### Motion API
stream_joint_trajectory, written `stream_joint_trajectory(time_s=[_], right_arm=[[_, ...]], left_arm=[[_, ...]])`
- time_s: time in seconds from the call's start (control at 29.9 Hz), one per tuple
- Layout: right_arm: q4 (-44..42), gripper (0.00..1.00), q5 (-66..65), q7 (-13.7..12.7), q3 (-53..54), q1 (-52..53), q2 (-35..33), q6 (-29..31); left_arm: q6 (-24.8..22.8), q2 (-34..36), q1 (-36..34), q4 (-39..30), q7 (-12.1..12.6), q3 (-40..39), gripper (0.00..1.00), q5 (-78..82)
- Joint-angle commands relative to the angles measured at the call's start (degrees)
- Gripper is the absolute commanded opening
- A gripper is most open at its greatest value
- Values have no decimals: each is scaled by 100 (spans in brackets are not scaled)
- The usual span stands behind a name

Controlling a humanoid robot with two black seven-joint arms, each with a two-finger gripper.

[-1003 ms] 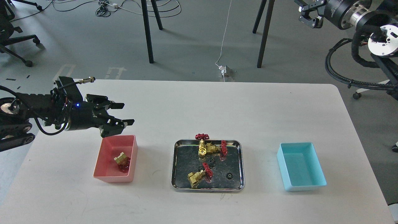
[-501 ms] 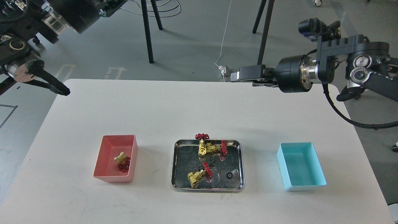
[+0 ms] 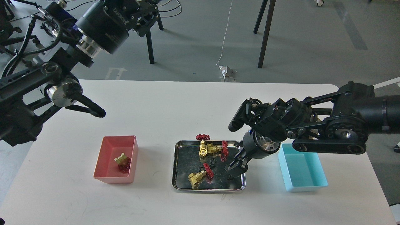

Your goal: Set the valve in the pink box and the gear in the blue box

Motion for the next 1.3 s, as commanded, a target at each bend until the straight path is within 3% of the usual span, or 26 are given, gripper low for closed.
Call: stream_joint_trajectory(time_s=[0.0,0.23,0.43,1.27], right_arm=[[-184,80,-115,3,-223,-88,270,0],[-782,64,-195,3,-443,-168,947,0],[-1081,62,-186,3,-628,-282,1510,0],[-1608,54,-186,-14,-777,-704,1774,0]], left_arm=[[34,-88,117,-15,0,-89,82,1],[34,-246,126,-24,0,-89,82,10],[34,-386,170,-24,0,-89,83,10],[34,-624,381,-24,0,-97,85,36]])
